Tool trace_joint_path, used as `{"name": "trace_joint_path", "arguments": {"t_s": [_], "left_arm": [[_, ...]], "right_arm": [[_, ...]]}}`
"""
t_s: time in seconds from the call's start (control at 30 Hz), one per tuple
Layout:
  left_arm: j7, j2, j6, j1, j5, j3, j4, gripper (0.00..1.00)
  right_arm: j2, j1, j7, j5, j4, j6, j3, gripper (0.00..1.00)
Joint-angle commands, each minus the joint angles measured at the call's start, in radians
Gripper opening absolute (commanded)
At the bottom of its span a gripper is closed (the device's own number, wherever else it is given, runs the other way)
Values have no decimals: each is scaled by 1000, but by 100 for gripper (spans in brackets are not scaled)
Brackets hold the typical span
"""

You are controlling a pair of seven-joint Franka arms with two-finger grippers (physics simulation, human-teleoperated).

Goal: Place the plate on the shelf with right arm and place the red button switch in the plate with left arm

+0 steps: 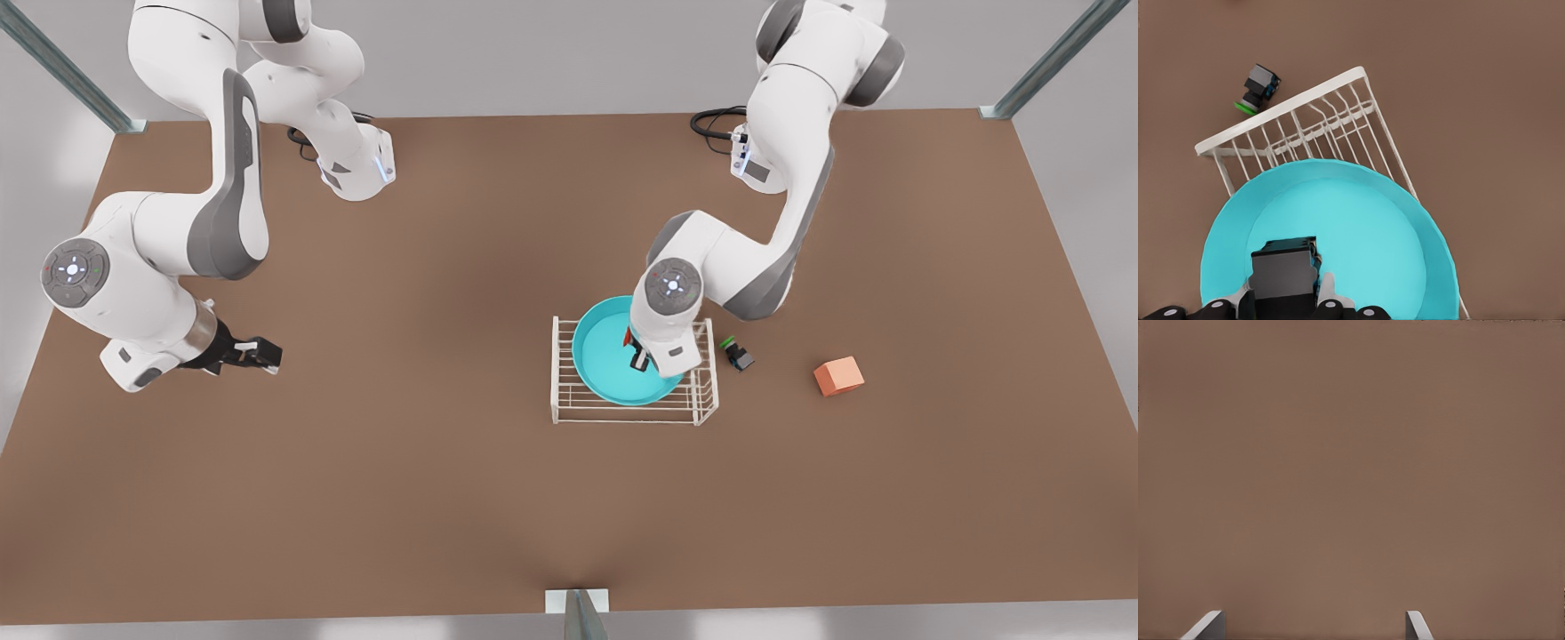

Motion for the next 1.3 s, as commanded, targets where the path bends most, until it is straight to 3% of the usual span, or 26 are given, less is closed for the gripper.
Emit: {"name": "trace_joint_path", "arguments": {"t_s": [0.0,0.13,0.17,0.23,0.3,0.37,0.4,0.43,0.47,0.6,0.93,1.27], "left_arm": [[-562,9,9,-13,42,0,-1,100],[-466,0,20,-1,83,13,-12,100],[-169,-84,-143,39,90,42,-7,100],[642,-249,-284,217,8,105,-4,100],[1565,-275,-448,345,-59,114,3,100],[1821,-276,-381,456,-120,115,-10,100],[1838,-298,-292,496,-128,103,-42,100],[1840,-408,-91,500,-121,51,-235,100],[1841,-430,-45,503,-113,11,-273,100],[1840,-376,-131,498,-117,4,-222,100],[1786,-401,-345,512,-157,-30,-185,100],[1733,-376,-293,516,-139,-47,-178,100]], "right_arm": [[-1,0,-201,-2,0,6,-1,100],[5,3,-198,-2,0,6,7,100],[5,3,-198,-2,0,6,7,100],[5,3,-198,-2,0,6,7,100],[7,3,-198,-2,0,6,7,100],[7,3,-198,-2,0,6,7,100],[7,3,-198,-2,0,6,7,100],[7,3,-198,-2,0,6,7,100],[7,3,-198,-2,0,6,7,100],[7,3,-219,-71,19,-47,7,100],[7,3,-219,-70,20,-47,5,100],[7,3,-217,-70,20,-47,5,100]]}}
